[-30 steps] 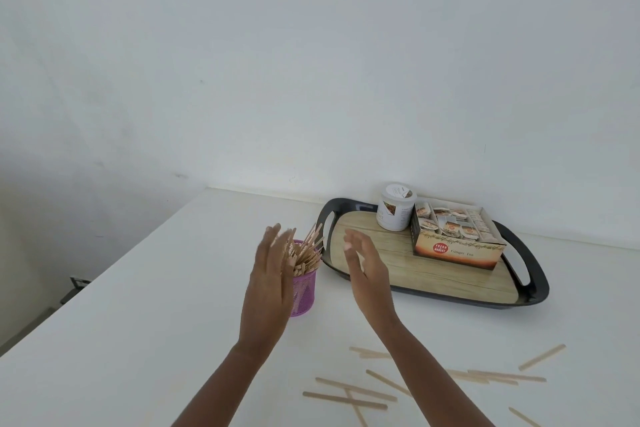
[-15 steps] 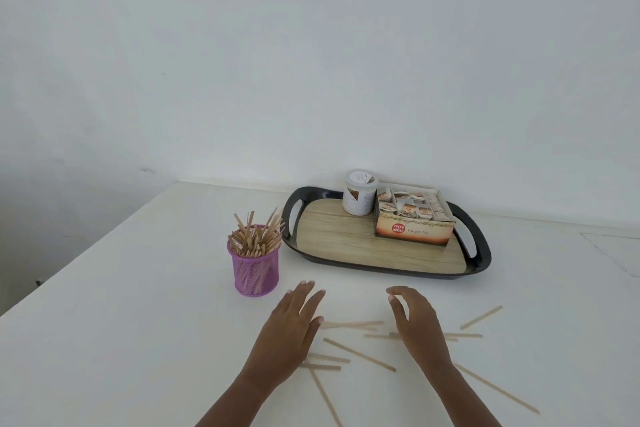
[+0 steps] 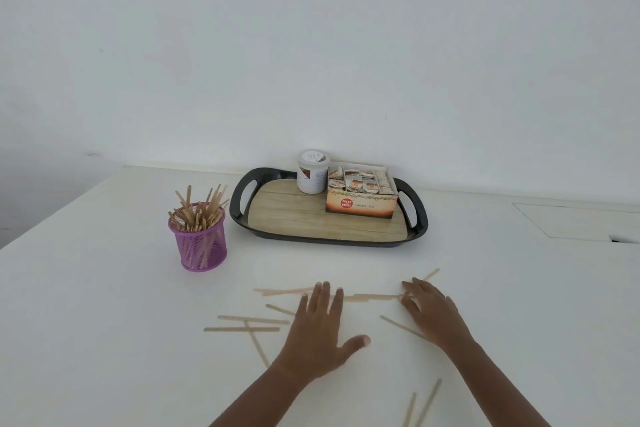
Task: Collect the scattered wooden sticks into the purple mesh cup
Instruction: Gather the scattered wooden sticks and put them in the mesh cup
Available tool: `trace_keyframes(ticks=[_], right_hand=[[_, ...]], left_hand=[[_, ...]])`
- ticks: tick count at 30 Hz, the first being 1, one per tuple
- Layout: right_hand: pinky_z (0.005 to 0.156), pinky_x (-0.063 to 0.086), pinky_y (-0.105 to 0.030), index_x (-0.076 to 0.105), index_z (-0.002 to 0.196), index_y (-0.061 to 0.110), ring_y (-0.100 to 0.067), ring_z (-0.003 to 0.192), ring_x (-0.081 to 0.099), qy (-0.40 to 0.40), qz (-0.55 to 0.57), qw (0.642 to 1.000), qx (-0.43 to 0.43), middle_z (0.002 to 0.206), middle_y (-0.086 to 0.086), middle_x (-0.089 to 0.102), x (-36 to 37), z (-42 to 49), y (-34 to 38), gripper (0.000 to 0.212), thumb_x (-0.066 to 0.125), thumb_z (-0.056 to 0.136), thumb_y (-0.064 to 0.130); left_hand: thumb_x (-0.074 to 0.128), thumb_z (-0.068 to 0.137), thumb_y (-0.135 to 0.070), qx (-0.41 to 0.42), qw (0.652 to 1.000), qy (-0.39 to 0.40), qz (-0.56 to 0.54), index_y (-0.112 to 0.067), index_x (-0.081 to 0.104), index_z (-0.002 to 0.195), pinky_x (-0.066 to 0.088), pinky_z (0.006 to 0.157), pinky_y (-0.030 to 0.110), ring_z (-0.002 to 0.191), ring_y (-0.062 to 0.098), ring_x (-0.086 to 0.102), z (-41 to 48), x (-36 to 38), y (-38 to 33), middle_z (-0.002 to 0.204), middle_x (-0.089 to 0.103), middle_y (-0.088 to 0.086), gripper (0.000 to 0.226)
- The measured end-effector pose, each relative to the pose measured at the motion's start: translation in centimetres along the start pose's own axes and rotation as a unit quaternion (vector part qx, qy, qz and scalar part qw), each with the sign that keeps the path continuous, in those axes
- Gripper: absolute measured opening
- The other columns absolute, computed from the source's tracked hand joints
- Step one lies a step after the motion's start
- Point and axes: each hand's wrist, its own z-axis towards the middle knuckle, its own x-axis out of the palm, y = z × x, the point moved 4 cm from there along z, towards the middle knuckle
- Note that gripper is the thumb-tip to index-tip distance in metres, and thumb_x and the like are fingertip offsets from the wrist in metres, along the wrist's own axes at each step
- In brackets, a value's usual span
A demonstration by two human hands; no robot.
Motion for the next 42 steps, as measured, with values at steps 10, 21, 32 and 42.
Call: trace_keyframes(ticks=[10,21,32,42], right_hand=[[0.107,0.034,-0.032,0.043,0.131,0.013,-0.021,0.135,0.034,-0.017,0.018,1.000,0.003,0.146,-0.007,0.037,-0.3,-2.9,-2.0,0.038,0.033,0.099,0.030],[0.089,0.046,-0.024,0.049,0.121,0.009,-0.018,0.118,0.043,-0.043,-0.025,0.999,-0.008,0.127,-0.004,0.049,0.2,-5.6,-1.9,0.043,0.032,0.086,-0.008],[0.081,0.044,-0.026,0.053,0.117,0.011,-0.018,0.107,0.051,-0.045,0.012,0.997,-0.065,0.115,-0.006,0.056,0.9,-5.6,1.4,0.037,0.033,0.089,-0.005],[0.087,0.032,-0.028,0.056,0.115,0.023,-0.016,0.112,0.047,-0.081,-0.004,0.993,-0.080,0.119,0.004,0.056,1.2,-3.0,4.2,0.033,0.038,0.093,0.007]], left_hand=[[0.055,0.070,-0.073,0.087,0.987,0.136,0.027,-0.003,-0.015,0.144,-0.015,0.116,0.050,0.141,0.028,-0.027,-1.1,2.8,-7.5,0.152,-0.027,0.016,0.124],[0.058,0.070,-0.069,0.061,0.986,0.128,0.093,-0.008,-0.017,0.144,-0.015,0.116,0.047,0.140,0.030,-0.029,0.4,0.3,-4.3,0.152,-0.029,0.016,0.122],[0.050,0.075,-0.067,0.074,0.969,0.079,0.223,-0.014,0.000,0.147,-0.008,0.117,0.047,0.145,0.031,-0.012,2.8,-1.9,0.8,0.158,-0.009,0.012,0.103],[0.046,0.090,-0.046,-0.028,0.977,0.066,0.203,-0.012,0.007,0.147,0.005,0.119,0.040,0.147,0.026,0.002,2.8,-3.7,5.2,0.158,0.008,0.008,0.076]])
